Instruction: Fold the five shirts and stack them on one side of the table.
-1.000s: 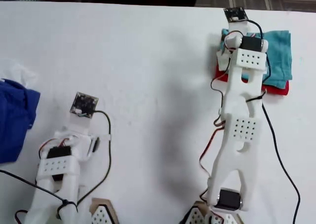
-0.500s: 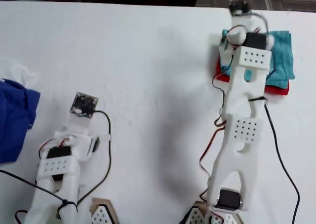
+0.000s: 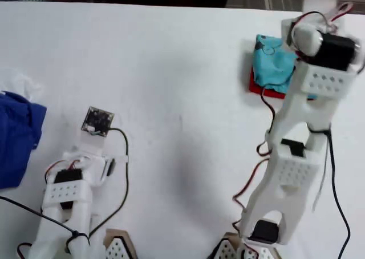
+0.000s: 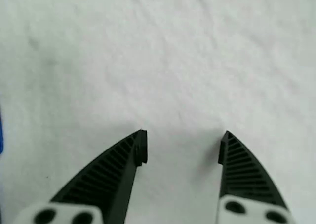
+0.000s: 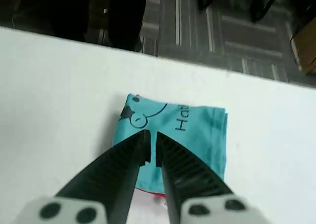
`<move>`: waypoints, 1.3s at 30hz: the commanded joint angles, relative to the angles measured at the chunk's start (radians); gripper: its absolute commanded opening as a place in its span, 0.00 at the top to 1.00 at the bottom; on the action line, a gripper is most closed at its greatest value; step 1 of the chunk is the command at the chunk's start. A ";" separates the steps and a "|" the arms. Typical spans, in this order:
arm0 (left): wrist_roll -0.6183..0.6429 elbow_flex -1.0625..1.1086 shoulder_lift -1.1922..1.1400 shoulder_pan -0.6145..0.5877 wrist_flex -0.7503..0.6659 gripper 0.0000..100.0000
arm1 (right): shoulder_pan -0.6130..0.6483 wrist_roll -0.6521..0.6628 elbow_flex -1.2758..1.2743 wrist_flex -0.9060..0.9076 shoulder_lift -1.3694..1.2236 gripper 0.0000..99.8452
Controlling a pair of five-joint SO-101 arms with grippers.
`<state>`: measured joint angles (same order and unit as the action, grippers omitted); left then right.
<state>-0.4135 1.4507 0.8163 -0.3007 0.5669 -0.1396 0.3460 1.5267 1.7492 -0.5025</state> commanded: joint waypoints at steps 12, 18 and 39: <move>-0.005 -0.002 0.015 -0.002 -0.021 0.75 | 0.145 0.000 -1.720 -0.170 1.170 0.98; -0.005 -0.004 0.014 -0.003 -0.021 0.75 | 0.147 0.002 -2.578 -0.697 1.524 0.98; -0.035 -0.719 0.008 -0.474 0.675 0.75 | 0.237 0.009 -3.216 -0.854 2.150 0.98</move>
<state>-0.4150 1.0211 0.8163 -0.6414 1.0533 0.0629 0.3460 -1.6817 0.8761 1.6057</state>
